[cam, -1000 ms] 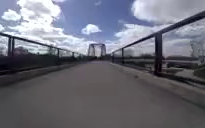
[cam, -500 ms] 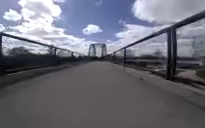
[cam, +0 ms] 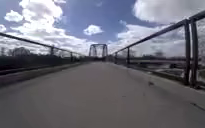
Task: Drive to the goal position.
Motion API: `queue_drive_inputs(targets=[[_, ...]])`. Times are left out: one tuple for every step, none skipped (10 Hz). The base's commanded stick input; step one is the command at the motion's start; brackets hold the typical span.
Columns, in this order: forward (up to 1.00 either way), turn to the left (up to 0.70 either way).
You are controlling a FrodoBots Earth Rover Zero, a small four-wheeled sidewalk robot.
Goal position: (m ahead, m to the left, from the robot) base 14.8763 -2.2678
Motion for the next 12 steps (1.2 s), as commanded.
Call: queue_drive_inputs(targets=[[1.00, 0.00], [1.00, 0.00], [1.00, 0.00], [1.00, 0.00], [1.00, 0.00], [1.00, 0.00], [1.00, 0.00], [1.00, 0.00], [1.00, 0.00], [1.00, 0.00], [1.00, 0.00], [1.00, 0.00]])
